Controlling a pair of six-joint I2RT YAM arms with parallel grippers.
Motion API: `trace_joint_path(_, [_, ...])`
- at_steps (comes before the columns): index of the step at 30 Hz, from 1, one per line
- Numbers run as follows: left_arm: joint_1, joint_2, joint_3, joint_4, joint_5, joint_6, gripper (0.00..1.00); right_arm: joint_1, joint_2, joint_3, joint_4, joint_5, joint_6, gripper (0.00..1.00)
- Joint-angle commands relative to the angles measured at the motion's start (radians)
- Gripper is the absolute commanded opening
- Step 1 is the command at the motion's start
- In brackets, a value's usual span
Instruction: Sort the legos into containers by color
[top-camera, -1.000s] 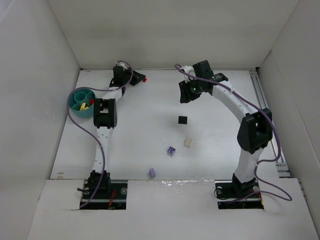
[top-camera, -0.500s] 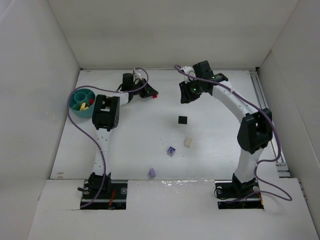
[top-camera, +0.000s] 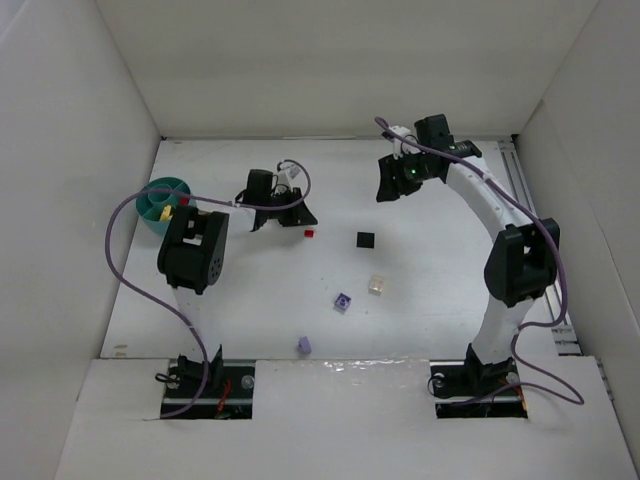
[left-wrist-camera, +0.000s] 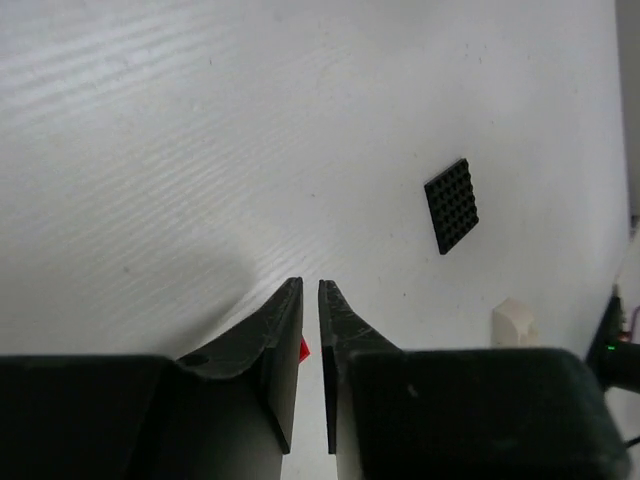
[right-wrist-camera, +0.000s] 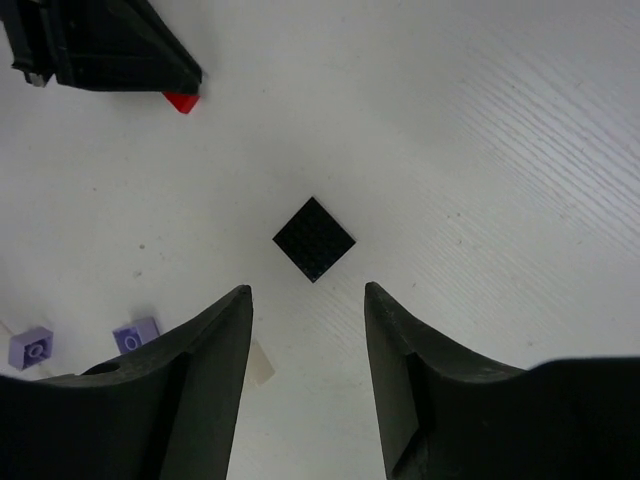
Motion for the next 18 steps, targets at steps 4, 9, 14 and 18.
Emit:
trace_joint_path(4, [0.026,-0.214,0.138,-0.098,-0.142,0.245,0.20,-0.028,-0.037,0.041,-0.008,-0.107,-0.029,0.56])
trace_joint_path(9, [0.104,-0.150,0.449,-0.535,0.014,0.621,0.31,-0.037,-0.037,0.050,-0.031,-0.164,-0.101,0.57])
trace_joint_path(14, [0.123,-0.097,0.605,-0.875,-0.023,0.990,0.39,-0.011,-0.056,0.024,-0.012,-0.155,-0.121,0.56])
trace_joint_path(18, [0.100,-0.142,0.576,-0.958,-0.096,1.271,0.46,-0.011,-0.056,0.001,-0.003,-0.155,-0.121,0.56])
